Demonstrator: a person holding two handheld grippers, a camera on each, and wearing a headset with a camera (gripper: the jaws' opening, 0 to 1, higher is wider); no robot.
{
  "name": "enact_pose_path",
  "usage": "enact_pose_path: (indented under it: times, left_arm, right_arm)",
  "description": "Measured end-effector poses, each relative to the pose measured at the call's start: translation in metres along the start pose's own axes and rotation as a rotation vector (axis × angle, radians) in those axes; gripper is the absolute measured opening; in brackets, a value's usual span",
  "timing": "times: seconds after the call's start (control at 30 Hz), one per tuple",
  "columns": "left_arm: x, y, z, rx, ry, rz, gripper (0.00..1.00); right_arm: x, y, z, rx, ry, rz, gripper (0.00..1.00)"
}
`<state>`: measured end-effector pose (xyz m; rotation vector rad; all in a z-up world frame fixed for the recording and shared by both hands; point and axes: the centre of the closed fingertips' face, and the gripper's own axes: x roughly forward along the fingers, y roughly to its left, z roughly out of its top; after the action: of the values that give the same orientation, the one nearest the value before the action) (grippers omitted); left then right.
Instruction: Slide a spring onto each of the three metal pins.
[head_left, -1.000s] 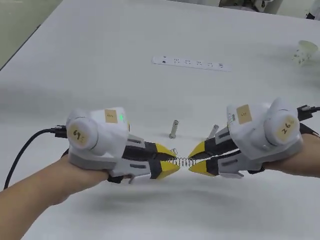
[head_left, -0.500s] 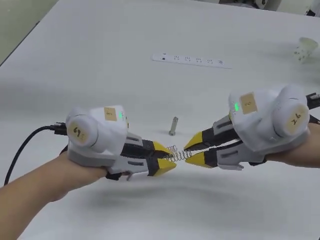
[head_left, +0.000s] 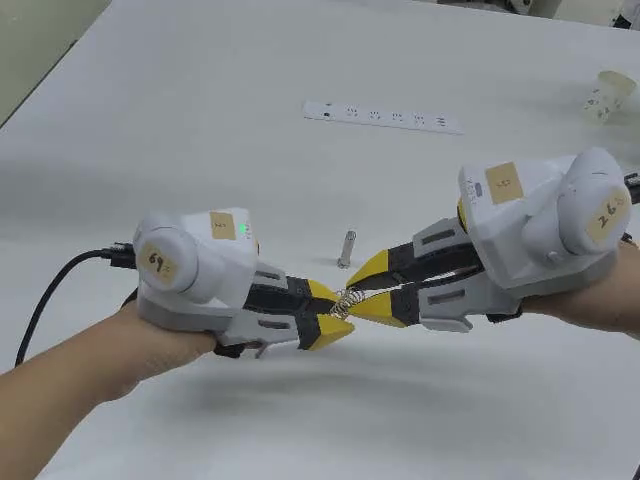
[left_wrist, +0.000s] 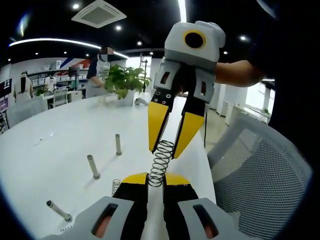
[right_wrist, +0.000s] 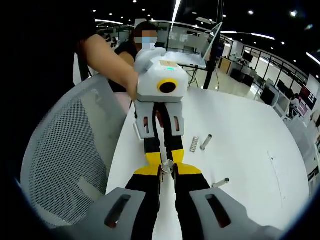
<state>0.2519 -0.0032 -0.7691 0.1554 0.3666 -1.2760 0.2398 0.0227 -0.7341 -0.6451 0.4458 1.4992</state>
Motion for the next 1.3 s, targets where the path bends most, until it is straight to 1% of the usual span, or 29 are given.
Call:
enact_pose_path:
  times: [0.03,0.17,0.3,0.4,0.47,0.57,0.63,0.7,0.9,1.07,1.3]
  left_arm:
    - [0.0001,-0.0004,0.0000,0.000,0.001,-0.001,0.02]
    - [0.0007,-0.0016,0.0004,0.005,0.006,-0.004,0.02]
    - [0.0026,-0.0016,0.0018,0.003,0.002,-0.006,0.02]
    - [0.0039,-0.0023,0.0025,0.004,0.002,-0.008,0.02]
    - [0.0048,-0.0026,0.0038,0.001,-0.004,-0.011,0.02]
    - [0.0050,-0.0032,0.0029,0.006,0.003,-0.013,0.02]
    - [0.0034,-0.0036,0.0020,-0.002,0.001,-0.016,0.03]
    - [0.0026,-0.0041,0.0021,-0.008,0.000,-0.018,0.03]
    - [0.0027,-0.0033,0.0028,-0.014,0.002,-0.013,0.03]
    - [0.0023,-0.0025,0.0042,-0.029,-0.003,-0.008,0.03]
    - [0.0024,-0.0019,0.0037,-0.034,0.002,-0.003,0.04]
  right_arm:
    - [0.0001,0.0004,-0.0002,0.005,0.000,0.000,0.08]
    - [0.0000,0.0010,0.0034,0.036,-0.038,-0.004,0.08]
    - [0.0001,0.0010,0.0057,0.065,-0.069,-0.011,0.08]
    - [-0.0003,0.0004,0.0056,0.075,-0.081,-0.014,0.08]
    - [-0.0008,-0.0003,0.0062,0.098,-0.103,-0.016,0.08]
    - [-0.0013,0.0000,0.0049,0.092,-0.105,-0.021,0.08]
    - [-0.0021,0.0005,0.0045,0.089,-0.114,-0.023,0.07]
    - [-0.0024,0.0002,0.0050,0.102,-0.128,-0.024,0.07]
    - [-0.0010,-0.0013,0.0065,0.099,-0.124,-0.028,0.07]
    - [-0.0027,-0.0035,0.0067,0.118,-0.126,-0.029,0.07]
    - [-0.0016,-0.0034,0.0061,0.104,-0.115,-0.033,0.07]
